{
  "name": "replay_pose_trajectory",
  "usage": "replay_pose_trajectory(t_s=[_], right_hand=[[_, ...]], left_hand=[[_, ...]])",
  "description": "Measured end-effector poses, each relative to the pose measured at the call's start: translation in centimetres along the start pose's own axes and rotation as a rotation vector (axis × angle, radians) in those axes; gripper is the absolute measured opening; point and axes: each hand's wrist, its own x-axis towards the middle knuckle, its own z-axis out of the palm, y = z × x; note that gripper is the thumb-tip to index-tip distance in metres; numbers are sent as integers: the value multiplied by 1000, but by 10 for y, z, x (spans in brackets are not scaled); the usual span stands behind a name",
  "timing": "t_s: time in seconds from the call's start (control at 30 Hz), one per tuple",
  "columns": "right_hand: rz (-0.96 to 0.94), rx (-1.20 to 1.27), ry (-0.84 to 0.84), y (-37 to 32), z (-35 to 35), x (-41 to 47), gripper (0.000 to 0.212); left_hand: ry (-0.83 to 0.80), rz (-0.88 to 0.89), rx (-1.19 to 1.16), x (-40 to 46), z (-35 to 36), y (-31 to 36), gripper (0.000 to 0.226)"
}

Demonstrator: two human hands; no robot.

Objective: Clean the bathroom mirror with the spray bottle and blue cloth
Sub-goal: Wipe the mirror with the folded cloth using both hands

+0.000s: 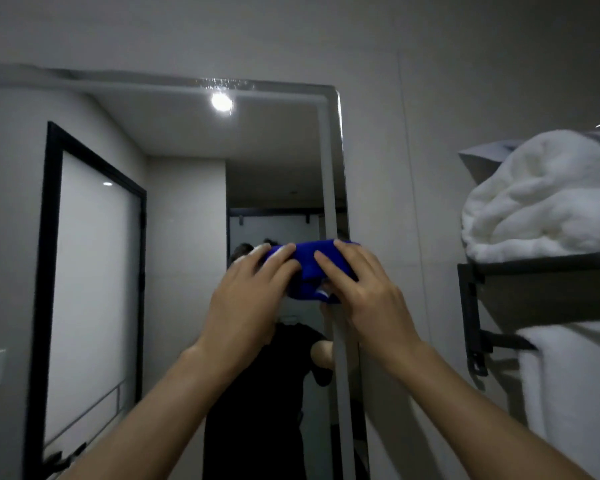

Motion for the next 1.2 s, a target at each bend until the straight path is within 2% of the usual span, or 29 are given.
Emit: replay_pose_trajectory(t_s=[0.13,0.27,0.37,0.6,0.8,1.0,1.2], right_hand=[[34,14,15,11,-7,52,53],[4,-47,-91,18,-12,86,67],[-56,-143,-83,35,-20,119,63],[-36,-255,-61,57,-38,205,62],[-25,-237,-11,60,-48,243,53],[-1,-229,-59,61,-43,257,64],[-13,-251,-42,48,-36,255,65]], left_hand=[[84,-12,51,53,-11,-20,51],[141,-1,68,94,-21,-43,50],[179,38,40,119,-28,-57,47],[236,36,-2,184,-38,-82,44],[235,55,159,226,-47,-91,63],[152,51,237,241,-56,-105,73],[177,67,222,222,-56,-121,67]])
